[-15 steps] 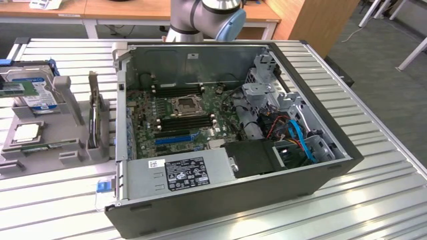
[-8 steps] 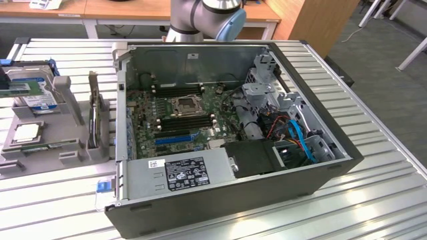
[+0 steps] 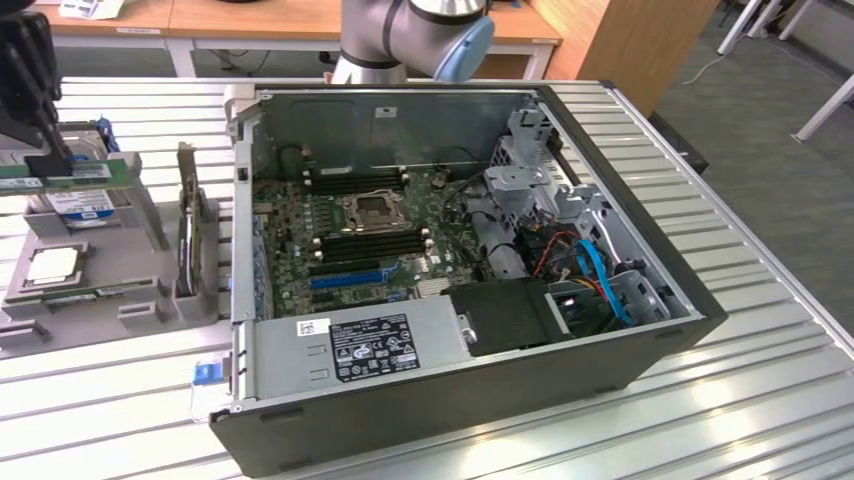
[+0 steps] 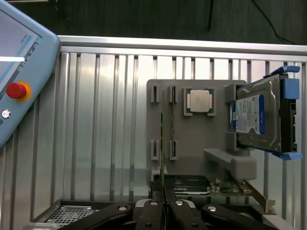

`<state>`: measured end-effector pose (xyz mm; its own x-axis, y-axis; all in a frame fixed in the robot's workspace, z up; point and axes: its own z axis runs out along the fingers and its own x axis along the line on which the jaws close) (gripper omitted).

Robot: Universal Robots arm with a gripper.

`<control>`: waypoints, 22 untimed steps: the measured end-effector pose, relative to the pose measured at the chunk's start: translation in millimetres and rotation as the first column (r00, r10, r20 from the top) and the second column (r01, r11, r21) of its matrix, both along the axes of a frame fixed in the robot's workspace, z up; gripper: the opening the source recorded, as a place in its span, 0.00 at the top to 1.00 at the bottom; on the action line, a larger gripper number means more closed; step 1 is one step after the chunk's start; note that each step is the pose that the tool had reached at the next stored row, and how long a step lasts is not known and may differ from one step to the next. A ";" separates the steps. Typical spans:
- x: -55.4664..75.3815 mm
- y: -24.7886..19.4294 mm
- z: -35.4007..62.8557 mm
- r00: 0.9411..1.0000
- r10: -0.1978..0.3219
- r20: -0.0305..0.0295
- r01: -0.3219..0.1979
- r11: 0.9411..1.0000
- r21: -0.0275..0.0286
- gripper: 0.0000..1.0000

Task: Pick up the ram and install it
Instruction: 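Pick up the ram and move it above insertion slot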

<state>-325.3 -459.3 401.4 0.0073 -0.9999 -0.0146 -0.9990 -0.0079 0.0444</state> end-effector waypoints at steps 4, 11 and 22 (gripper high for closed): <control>7.9 0.0 0.0 1.000 0.000 0.000 0.000 1.000 0.000 0.88; 21.3 0.0 0.0 1.000 0.000 -0.001 0.000 1.000 0.000 0.88; 39.4 0.0 0.0 1.000 0.000 -0.002 0.000 1.000 0.000 0.88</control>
